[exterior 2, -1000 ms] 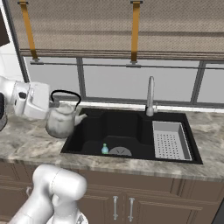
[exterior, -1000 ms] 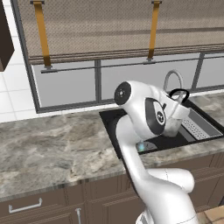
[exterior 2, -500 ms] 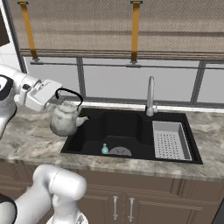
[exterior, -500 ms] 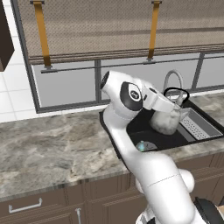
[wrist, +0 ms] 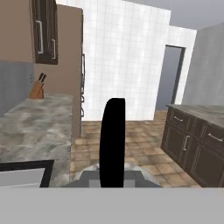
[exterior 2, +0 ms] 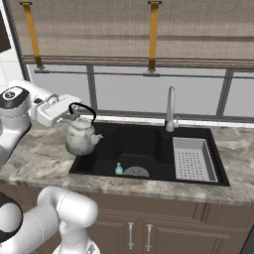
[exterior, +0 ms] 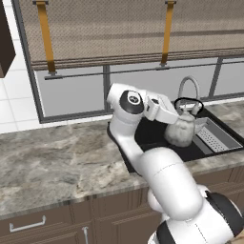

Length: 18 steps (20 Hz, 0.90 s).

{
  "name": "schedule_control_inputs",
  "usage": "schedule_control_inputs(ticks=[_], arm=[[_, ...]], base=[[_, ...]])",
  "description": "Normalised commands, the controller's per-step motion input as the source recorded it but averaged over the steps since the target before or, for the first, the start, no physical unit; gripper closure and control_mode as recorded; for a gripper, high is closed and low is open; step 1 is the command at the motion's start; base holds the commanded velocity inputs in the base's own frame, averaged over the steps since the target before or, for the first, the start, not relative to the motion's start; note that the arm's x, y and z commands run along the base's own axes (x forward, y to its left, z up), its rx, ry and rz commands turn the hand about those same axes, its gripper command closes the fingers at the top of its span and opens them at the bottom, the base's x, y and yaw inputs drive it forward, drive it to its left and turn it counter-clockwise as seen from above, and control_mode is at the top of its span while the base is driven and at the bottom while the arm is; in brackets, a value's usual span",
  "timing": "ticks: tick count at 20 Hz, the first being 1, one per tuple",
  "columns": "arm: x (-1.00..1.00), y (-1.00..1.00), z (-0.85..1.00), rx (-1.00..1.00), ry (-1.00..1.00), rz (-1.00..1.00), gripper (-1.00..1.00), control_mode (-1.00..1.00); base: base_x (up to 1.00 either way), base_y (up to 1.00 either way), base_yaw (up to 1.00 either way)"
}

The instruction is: Open the cabinet, pick the kettle from the cabinet, and place it in the sink.

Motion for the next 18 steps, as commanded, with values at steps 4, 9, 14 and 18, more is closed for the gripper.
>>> schedule_control_inputs(ticks=[4,9,14,18], arm=[[0.16,-0.18,-0.13,-0.01,0.07,0.00,1.00,-1.00],[0.12,-0.18,-0.01,0.00,0.17,0.01,1.00,-1.00],[0.04,-0.18,-0.08,0.00,0.21,0.09,1.00,-1.00],[0.11,-0.13,-0.17,0.00,0.13,0.16,1.00,-1.00]], base=[[0.00,0.00,0.00],[0.00,0.00,0.00],[0.00,0.00,0.00],[0.00,0.00,0.00]])
